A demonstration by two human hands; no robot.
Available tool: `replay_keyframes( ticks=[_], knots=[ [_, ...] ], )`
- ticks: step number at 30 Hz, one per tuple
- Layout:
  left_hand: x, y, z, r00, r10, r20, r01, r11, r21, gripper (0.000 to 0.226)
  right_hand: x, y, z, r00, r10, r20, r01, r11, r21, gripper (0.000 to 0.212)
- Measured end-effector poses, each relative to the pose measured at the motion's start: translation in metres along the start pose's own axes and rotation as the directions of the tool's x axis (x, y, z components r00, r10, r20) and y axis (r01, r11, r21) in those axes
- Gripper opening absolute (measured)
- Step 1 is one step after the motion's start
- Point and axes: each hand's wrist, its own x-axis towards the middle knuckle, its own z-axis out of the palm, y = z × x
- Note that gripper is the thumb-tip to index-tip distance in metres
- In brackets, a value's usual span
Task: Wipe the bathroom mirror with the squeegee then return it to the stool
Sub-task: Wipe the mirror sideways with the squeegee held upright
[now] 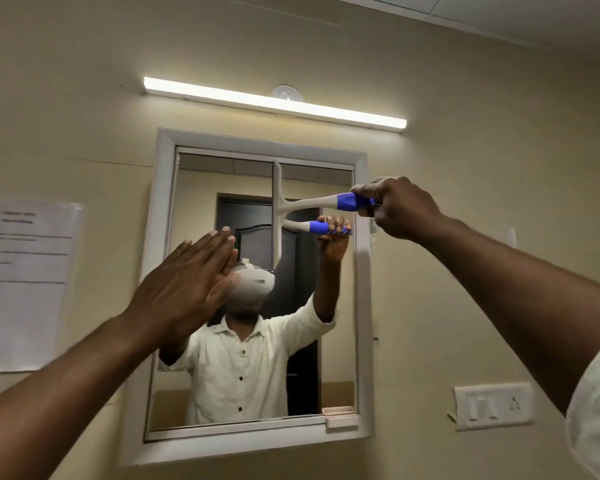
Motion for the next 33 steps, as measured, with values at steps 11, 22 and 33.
replay_keyframes(
  ticks=[11,22,33],
  knots=[
    [0.032,0.051,0.034,0.994,0.107,-0.011,-0.107,0.992,-0.065,0.073,-0.022,0.068,-0.036,0.994,0.107,0.012,-0.105,0.987,-0.121,0.046],
    [0.047,0.073,0.070,0.985,0.164,0.048,-0.157,0.981,-0.116,0.071,-0.036,0.103,-0.050,0.988,0.153,0.024,-0.148,0.978,-0.149,0.044],
    [0.009,0.072,0.031,0.998,0.039,0.052,-0.037,0.998,-0.047,0.074,-0.033,0.066,-0.025,0.996,-0.059,-0.068,0.062,0.997,0.036,0.039]
  ],
)
